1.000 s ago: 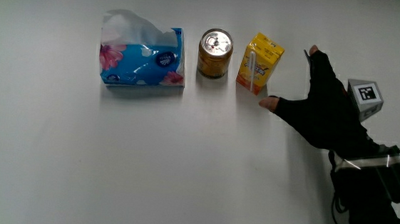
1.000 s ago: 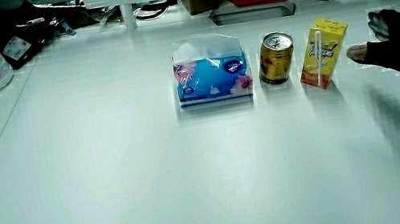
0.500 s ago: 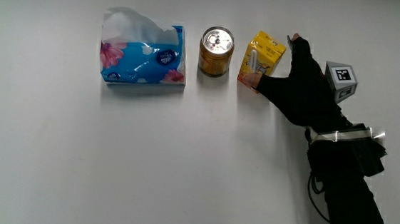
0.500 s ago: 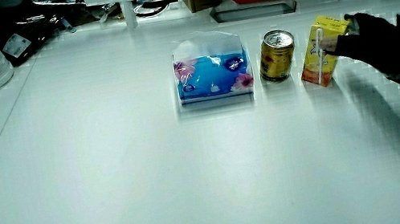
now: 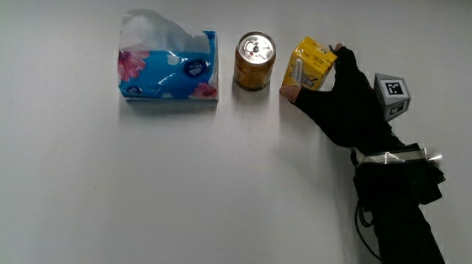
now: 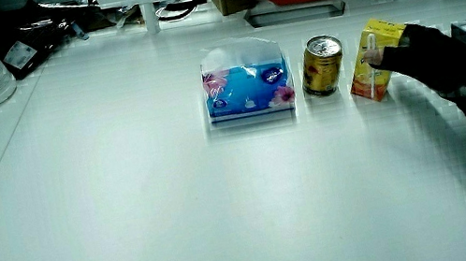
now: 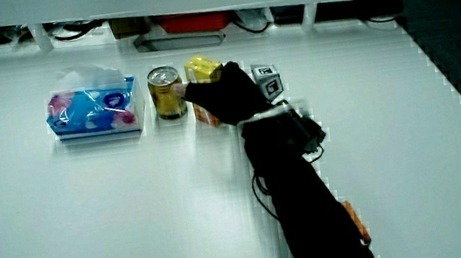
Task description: Place ice redtea
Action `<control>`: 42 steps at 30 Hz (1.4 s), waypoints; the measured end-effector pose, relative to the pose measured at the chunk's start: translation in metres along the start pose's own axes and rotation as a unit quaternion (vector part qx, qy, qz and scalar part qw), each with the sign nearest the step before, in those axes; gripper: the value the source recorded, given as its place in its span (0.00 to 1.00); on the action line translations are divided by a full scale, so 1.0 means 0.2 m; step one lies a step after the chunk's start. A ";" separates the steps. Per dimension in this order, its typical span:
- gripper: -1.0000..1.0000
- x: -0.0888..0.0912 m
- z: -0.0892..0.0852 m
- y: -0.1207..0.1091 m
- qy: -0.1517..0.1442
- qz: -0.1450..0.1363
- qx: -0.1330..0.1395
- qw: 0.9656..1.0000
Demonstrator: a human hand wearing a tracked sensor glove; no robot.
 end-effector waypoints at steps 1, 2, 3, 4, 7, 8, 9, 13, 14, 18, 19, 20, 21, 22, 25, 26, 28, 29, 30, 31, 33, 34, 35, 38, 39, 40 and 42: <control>0.50 0.01 0.00 0.00 0.003 0.003 0.002 1.000; 0.50 0.03 0.01 0.01 0.003 0.000 0.008 1.000; 0.50 0.01 0.01 0.00 0.010 0.007 0.014 1.000; 0.48 0.06 0.02 0.02 0.024 -0.004 0.013 1.000; 0.41 0.04 0.02 -0.01 0.040 0.015 0.039 0.998; 0.39 0.04 0.02 -0.02 0.043 0.019 0.043 0.998; 0.36 0.03 0.02 -0.03 0.045 0.031 0.056 0.997; 0.27 0.08 0.05 -0.02 0.074 0.033 0.080 0.993; 0.25 0.09 0.05 -0.02 0.095 0.034 0.049 0.994; 0.16 0.08 0.05 -0.03 0.079 0.045 0.065 0.994; 0.14 0.09 0.05 -0.03 0.065 0.046 0.102 0.992; 0.11 0.08 0.04 -0.03 0.074 0.052 0.070 0.993; 0.09 0.07 0.04 -0.04 0.072 0.051 0.073 0.993; 0.07 0.06 0.04 -0.05 0.072 0.055 0.075 0.993; 0.00 0.07 0.04 -0.05 0.071 0.072 0.087 0.991; 0.00 0.07 0.04 -0.06 0.070 0.070 0.090 0.991; 0.00 0.08 0.04 -0.07 0.072 0.080 0.093 0.990; 0.00 0.07 0.04 -0.08 0.080 0.080 0.089 0.990; 0.00 0.06 0.05 -0.08 0.076 0.080 0.088 0.990; 0.00 0.05 0.05 -0.09 0.073 0.085 0.086 0.990; 0.00 0.03 0.06 -0.10 0.076 0.096 0.076 0.990; 0.00 -0.01 0.06 -0.12 0.077 0.099 0.072 0.989; 0.00 -0.04 0.06 -0.14 0.079 0.111 0.064 0.989; 0.00 -0.12 0.06 -0.20 0.074 0.131 0.046 0.987; 0.00 -0.15 0.06 -0.22 0.068 0.139 0.039 0.987; 0.00 -0.17 0.06 -0.24 0.063 0.151 0.033 0.986; 0.00 -0.22 0.04 -0.29 0.056 0.170 0.014 0.984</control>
